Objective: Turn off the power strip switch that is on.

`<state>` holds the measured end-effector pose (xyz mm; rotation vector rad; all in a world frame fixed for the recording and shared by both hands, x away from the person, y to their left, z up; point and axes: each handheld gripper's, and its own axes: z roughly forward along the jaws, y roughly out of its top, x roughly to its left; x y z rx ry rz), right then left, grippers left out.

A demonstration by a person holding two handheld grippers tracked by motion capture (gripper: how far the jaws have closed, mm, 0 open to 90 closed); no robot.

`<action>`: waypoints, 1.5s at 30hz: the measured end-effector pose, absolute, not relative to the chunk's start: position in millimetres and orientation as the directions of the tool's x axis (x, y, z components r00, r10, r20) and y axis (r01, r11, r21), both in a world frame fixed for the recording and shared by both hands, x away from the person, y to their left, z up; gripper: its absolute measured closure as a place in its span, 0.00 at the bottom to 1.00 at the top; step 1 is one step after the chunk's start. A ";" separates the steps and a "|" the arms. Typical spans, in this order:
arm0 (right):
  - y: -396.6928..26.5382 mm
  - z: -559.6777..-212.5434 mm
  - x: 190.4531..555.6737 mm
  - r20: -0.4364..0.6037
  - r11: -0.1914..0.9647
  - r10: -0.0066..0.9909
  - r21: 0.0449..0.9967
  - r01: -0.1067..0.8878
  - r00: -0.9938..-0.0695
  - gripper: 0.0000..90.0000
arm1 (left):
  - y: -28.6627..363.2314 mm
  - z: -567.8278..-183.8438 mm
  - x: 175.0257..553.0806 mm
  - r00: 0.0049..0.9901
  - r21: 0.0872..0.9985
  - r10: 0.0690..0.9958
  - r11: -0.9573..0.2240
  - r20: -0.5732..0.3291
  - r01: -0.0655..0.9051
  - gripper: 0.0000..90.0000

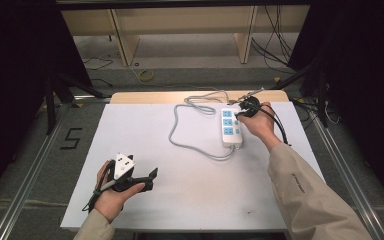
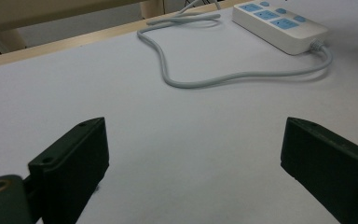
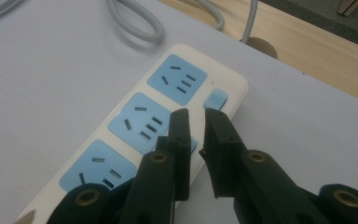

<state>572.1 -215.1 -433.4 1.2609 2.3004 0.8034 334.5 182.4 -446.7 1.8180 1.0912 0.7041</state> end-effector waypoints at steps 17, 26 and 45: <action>-228.0 -426.1 555.8 -0.032 0.398 0.854 0.682 0.613 -0.519 0.71 | 180.9 -447.1 334.6 0.449 0.889 0.893 -0.225 0.025 0.398 0.08; -233.9 -421.3 544.6 -0.008 0.386 0.850 0.690 0.612 -0.527 0.65 | 180.0 -447.4 334.7 0.448 0.889 0.894 -0.226 0.026 0.399 0.08; -252.3 -414.5 520.1 0.015 0.363 0.850 0.708 0.606 -0.527 0.59 | 178.6 -447.3 335.0 0.447 0.885 0.894 -0.236 0.035 0.402 0.08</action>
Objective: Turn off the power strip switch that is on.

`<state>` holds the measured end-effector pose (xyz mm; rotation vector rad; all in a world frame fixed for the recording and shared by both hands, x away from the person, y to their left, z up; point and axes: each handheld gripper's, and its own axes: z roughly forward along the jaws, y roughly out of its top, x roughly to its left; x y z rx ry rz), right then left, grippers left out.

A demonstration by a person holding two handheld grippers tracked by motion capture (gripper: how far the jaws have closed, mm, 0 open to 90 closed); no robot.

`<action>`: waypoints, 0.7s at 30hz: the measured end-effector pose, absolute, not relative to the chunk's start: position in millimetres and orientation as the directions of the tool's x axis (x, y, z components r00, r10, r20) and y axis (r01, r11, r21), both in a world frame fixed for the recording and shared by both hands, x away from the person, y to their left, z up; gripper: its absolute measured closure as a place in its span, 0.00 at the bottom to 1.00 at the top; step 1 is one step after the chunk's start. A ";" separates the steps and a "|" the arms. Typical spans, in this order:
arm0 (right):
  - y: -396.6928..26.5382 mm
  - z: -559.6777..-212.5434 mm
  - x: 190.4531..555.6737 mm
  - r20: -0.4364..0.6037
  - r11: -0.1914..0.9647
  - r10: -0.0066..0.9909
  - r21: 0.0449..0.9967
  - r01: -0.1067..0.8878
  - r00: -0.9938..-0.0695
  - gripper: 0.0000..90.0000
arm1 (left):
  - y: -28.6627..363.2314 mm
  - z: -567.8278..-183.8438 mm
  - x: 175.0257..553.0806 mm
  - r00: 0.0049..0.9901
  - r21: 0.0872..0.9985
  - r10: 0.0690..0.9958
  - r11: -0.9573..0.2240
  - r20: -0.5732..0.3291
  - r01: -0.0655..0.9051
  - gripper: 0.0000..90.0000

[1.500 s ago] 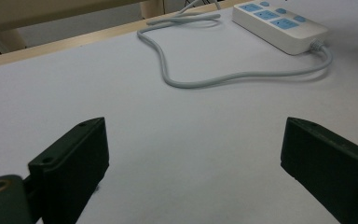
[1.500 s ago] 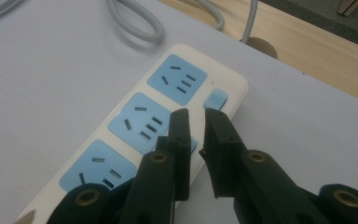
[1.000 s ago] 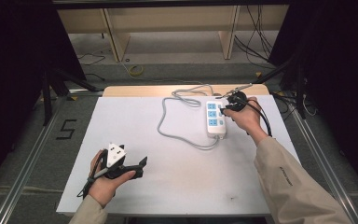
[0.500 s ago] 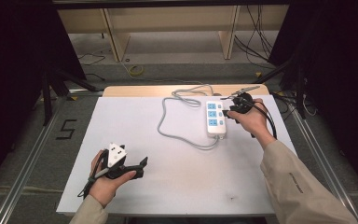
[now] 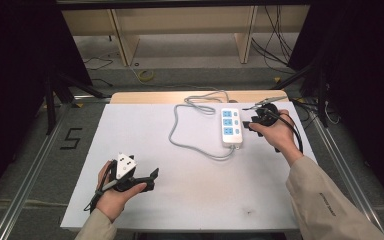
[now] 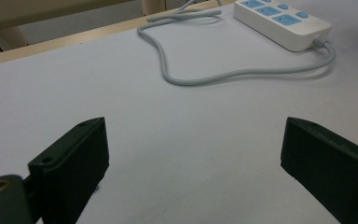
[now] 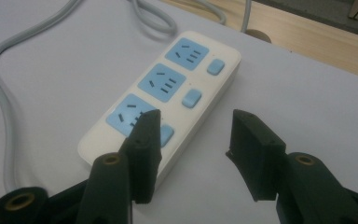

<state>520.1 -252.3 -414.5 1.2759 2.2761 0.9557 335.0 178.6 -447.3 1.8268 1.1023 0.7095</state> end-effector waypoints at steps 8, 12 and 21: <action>-259.0 -416.9 512.4 0.023 0.353 0.853 0.710 0.610 -0.521 0.57 | 178.4 -447.4 335.1 0.446 0.885 0.894 -0.235 0.034 0.403 0.08; -261.1 -417.4 509.9 0.028 0.345 0.856 0.712 0.611 -0.517 0.56 | 178.8 -447.4 335.1 0.448 0.884 0.893 -0.238 0.036 0.403 0.08; -264.3 -418.3 503.0 0.037 0.338 0.855 0.718 0.608 -0.518 0.54 | 178.8 -448.1 335.6 0.446 0.885 0.894 -0.233 0.032 0.404 0.08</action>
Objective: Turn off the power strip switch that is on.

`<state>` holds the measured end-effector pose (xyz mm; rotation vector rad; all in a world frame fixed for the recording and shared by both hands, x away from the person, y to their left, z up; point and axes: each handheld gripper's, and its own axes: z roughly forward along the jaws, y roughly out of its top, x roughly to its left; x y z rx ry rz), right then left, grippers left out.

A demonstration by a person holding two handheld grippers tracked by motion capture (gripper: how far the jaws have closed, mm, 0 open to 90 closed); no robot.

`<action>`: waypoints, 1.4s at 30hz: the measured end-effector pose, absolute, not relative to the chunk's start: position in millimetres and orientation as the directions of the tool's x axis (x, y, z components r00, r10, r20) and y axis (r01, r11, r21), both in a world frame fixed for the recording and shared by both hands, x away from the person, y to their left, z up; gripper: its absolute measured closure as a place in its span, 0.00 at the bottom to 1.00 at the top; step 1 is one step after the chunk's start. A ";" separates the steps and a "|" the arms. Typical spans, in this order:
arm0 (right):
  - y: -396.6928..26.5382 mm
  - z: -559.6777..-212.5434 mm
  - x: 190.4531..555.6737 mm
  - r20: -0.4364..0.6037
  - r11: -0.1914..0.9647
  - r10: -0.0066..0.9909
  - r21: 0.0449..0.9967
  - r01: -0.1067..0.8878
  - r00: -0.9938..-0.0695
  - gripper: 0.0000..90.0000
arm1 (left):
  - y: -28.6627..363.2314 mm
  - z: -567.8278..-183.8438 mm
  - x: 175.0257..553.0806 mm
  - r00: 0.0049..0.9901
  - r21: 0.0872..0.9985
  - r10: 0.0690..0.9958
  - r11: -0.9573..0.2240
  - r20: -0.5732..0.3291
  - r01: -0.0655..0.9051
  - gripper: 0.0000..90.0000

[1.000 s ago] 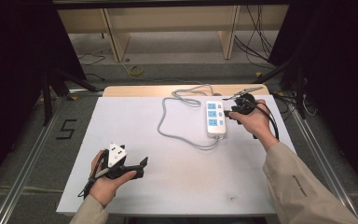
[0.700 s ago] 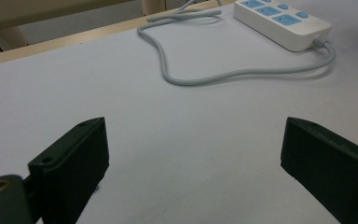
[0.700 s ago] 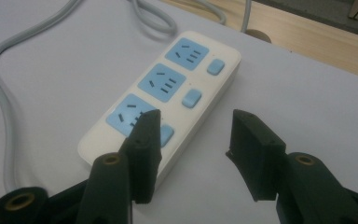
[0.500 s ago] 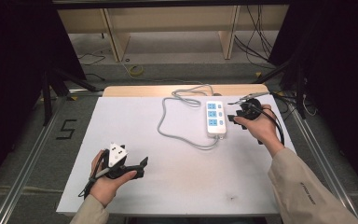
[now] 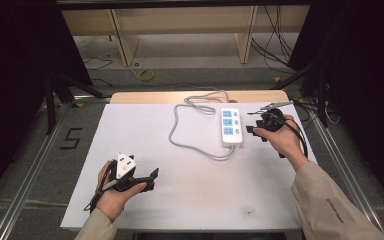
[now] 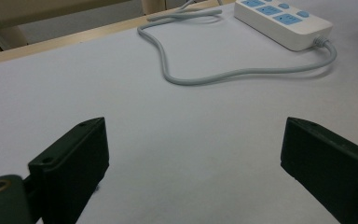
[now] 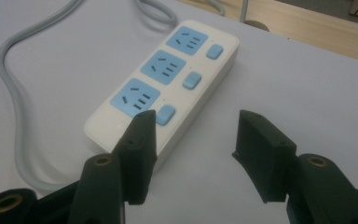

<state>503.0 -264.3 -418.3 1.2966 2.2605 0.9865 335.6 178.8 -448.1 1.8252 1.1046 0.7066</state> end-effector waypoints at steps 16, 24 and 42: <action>-267.3 -418.6 494.1 0.028 0.348 0.850 0.721 0.600 -0.527 0.51 | 178.7 -448.3 335.9 0.447 0.884 0.894 -0.235 0.033 0.404 0.08; -267.0 -415.0 486.0 0.022 0.351 0.841 0.739 0.575 -0.541 0.50 | 179.2 -448.4 336.0 0.446 0.884 0.895 -0.233 0.031 0.405 0.08; -271.3 -406.2 452.1 0.023 0.358 0.817 0.763 0.538 -0.576 0.45 | 179.0 -449.8 335.5 0.450 0.874 0.892 -0.245 0.034 0.419 0.08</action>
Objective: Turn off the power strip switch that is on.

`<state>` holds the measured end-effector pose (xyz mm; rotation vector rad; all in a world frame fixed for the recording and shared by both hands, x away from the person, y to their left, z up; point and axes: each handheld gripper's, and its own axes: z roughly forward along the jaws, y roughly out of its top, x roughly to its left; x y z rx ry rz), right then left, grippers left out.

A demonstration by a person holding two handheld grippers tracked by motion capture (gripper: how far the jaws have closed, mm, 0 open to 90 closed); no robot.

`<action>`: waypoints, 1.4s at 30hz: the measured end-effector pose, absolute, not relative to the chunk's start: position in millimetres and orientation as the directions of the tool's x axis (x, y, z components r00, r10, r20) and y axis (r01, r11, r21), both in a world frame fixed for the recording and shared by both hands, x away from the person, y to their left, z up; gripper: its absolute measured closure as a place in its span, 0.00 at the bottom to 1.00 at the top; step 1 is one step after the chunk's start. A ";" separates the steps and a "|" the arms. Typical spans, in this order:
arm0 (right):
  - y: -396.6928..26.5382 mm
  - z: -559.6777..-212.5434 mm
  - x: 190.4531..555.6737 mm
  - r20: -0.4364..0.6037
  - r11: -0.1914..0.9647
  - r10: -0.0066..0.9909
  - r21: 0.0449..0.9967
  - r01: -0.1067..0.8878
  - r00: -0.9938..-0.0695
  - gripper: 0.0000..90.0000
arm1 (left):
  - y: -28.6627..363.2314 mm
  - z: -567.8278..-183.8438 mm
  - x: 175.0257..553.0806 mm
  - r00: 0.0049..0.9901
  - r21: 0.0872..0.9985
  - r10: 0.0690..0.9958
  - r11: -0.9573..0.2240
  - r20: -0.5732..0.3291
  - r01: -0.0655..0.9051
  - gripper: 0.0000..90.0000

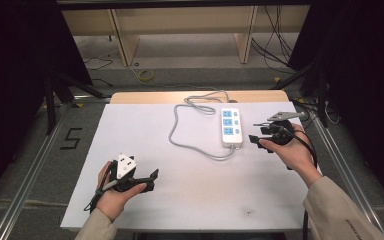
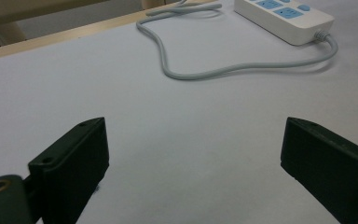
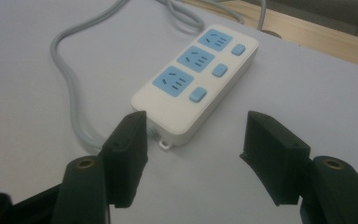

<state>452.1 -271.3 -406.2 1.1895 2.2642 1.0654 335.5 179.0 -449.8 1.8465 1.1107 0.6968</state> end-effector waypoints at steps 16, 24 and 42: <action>-271.8 -407.6 410.1 0.023 0.368 0.783 0.789 0.493 -0.621 0.36 | 179.1 -451.1 334.6 0.457 0.868 0.889 -0.252 0.033 0.429 0.08; -277.7 -411.2 386.3 0.030 0.359 0.768 0.808 0.468 -0.640 0.34 | 178.8 -451.1 334.2 0.459 0.867 0.888 -0.256 0.035 0.429 0.08; -297.5 -432.0 333.9 0.054 0.327 0.751 0.836 0.441 -0.659 0.33 | 178.1 -452.1 334.5 0.469 0.859 0.882 -0.265 0.033 0.438 0.08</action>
